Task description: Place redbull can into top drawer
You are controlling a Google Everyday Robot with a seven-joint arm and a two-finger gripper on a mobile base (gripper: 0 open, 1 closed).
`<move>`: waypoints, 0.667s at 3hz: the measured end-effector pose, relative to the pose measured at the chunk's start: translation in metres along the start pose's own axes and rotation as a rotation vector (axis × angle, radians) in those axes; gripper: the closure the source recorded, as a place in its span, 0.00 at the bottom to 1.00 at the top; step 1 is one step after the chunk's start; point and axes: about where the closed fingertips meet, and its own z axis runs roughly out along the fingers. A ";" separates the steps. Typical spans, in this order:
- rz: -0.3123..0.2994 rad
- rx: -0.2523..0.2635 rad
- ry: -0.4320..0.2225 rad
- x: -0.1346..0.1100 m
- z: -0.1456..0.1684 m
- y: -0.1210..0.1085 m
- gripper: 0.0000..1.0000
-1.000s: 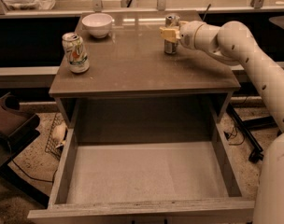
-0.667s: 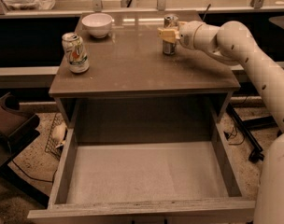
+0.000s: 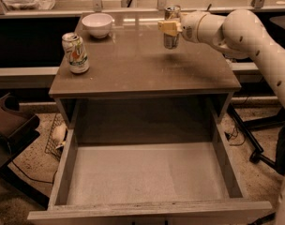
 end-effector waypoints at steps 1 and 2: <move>-0.012 0.012 0.011 -0.021 -0.031 0.014 1.00; 0.007 -0.005 0.013 -0.042 -0.079 0.040 1.00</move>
Offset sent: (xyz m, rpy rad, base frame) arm -0.1533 -0.0470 0.0799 0.0244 0.0405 -0.0005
